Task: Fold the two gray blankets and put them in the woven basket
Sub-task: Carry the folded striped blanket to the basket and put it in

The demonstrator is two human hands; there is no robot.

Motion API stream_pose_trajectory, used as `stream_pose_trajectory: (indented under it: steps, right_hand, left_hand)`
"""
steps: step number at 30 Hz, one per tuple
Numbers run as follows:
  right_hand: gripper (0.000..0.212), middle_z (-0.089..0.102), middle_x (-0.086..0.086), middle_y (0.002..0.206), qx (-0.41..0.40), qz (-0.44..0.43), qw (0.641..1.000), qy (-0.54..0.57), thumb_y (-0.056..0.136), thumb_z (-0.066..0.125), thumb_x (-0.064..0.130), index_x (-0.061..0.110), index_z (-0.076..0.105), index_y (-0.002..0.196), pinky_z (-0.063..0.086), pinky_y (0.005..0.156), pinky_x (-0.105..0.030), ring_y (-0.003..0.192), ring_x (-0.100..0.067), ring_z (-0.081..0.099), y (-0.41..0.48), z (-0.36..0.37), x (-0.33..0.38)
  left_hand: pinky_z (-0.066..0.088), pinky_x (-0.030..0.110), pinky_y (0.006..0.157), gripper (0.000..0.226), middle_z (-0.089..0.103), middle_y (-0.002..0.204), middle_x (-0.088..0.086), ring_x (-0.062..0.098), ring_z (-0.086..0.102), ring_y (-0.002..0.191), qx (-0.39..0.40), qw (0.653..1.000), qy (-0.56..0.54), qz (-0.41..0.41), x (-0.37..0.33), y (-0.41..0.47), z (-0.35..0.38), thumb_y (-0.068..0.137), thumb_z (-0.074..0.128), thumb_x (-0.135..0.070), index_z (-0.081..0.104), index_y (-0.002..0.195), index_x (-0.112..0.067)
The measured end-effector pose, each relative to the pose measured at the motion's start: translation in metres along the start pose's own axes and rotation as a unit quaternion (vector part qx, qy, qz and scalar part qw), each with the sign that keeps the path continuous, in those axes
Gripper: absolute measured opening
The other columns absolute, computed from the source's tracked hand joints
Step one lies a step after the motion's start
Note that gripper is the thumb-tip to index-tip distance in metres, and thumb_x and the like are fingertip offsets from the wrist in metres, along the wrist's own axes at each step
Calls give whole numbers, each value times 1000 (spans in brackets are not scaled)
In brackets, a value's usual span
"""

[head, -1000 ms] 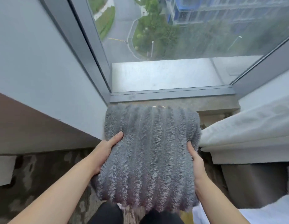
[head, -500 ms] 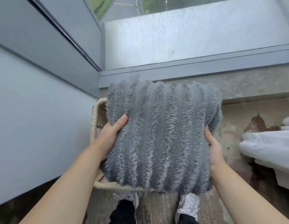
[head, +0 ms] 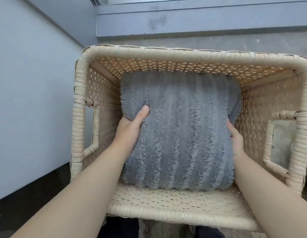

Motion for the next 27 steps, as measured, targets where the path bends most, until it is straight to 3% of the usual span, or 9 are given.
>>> stream_pose_trajectory:
  steps: [2, 4, 7, 10, 13, 15, 17, 20, 27]
  right_hand:
    - [37, 72, -3, 99, -60, 11, 994, -86, 95, 46, 43, 24, 77, 100, 56, 74, -27, 87, -17, 72, -6, -13, -5]
    - [62, 62, -4, 124, -130, 33, 970, -204, 88, 50, 58, 19, 54, 135, 39, 105, -36, 116, -22, 57, -18, -22, -1]
    - [64, 60, -1, 126, -188, -16, 921, -340, 90, 45, 61, 19, 48, 138, 32, 106, -37, 120, -22, 50, -44, -14, 24]
    - [59, 50, -6, 140, -239, -124, 836, -478, 93, 43, 50, 15, 43, 140, 33, 110, -45, 130, -27, 44, -78, 11, 55]
    - [66, 33, -13, 149, -316, -135, 784, -516, 91, 46, 51, 13, 35, 143, 27, 111, -49, 135, -33, 34, -106, 23, 63]
    - [82, 15, -11, 157, -345, 23, 830, -437, 87, 49, 62, 19, 19, 150, 25, 110, -54, 139, -39, 25, -113, 7, 32]
    - [97, 13, -7, 159, -303, 157, 902, -267, 80, 53, 70, 26, 7, 152, 26, 110, -58, 141, -39, 24, -113, 2, -11]
    - [102, 25, -4, 157, -245, 165, 945, -139, 75, 60, 70, 33, 4, 152, 31, 107, -64, 138, -37, 34, -97, 2, -41]
    - [75, 53, -4, 139, -219, 146, 956, -131, 82, 63, 56, 25, 34, 145, 43, 101, -56, 121, -31, 54, -25, -17, -71]
  left_hand:
    - [47, 9, 75, 45, 64, 107, -23, -10, 63, 89, -9, 1000, 29, -3, 0, -2, 6, 71, 69, -58, 59, 110, -39]
    - [44, 21, 90, 65, 61, 123, -13, 6, 59, 108, -48, 994, 94, -14, -10, -7, 5, 74, 68, -59, 52, 130, -29]
    - [42, 34, 100, 71, 52, 135, 1, 21, 51, 122, -143, 954, 260, 50, -55, -27, -4, 82, 63, -53, 39, 141, -22]
    - [28, 44, 114, 64, 31, 151, 6, 22, 31, 138, -159, 905, 359, 164, -101, -63, 18, 89, 55, -41, 31, 146, -26]
    - [19, 53, 115, 70, 5, 159, 5, 29, 11, 145, -114, 910, 398, 11, -82, -75, 32, 90, 43, -56, 14, 150, -35]
    - [17, 58, 114, 82, -8, 160, 8, 38, 5, 145, -77, 926, 313, -199, -41, -82, 28, 86, 37, -70, -3, 151, -38]
    - [16, 63, 112, 96, -11, 160, 11, 43, 6, 144, -62, 933, 174, -310, -10, -86, 31, 78, 39, -80, -13, 148, -40]
    - [17, 64, 111, 109, -12, 160, 9, 39, 2, 146, -86, 944, 109, -299, 6, -74, 36, 68, 48, -84, -16, 146, -44]
    - [23, 62, 111, 115, 3, 161, 0, 31, 19, 144, -34, 968, 54, -242, 61, -17, 43, 65, 64, -74, -14, 146, -47]
Point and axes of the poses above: each hand's wrist, its own y-axis towards the middle knuckle, its own z-axis out of the palm, x = y × z, the point moved 8 cm from there along y, towards the middle knuckle
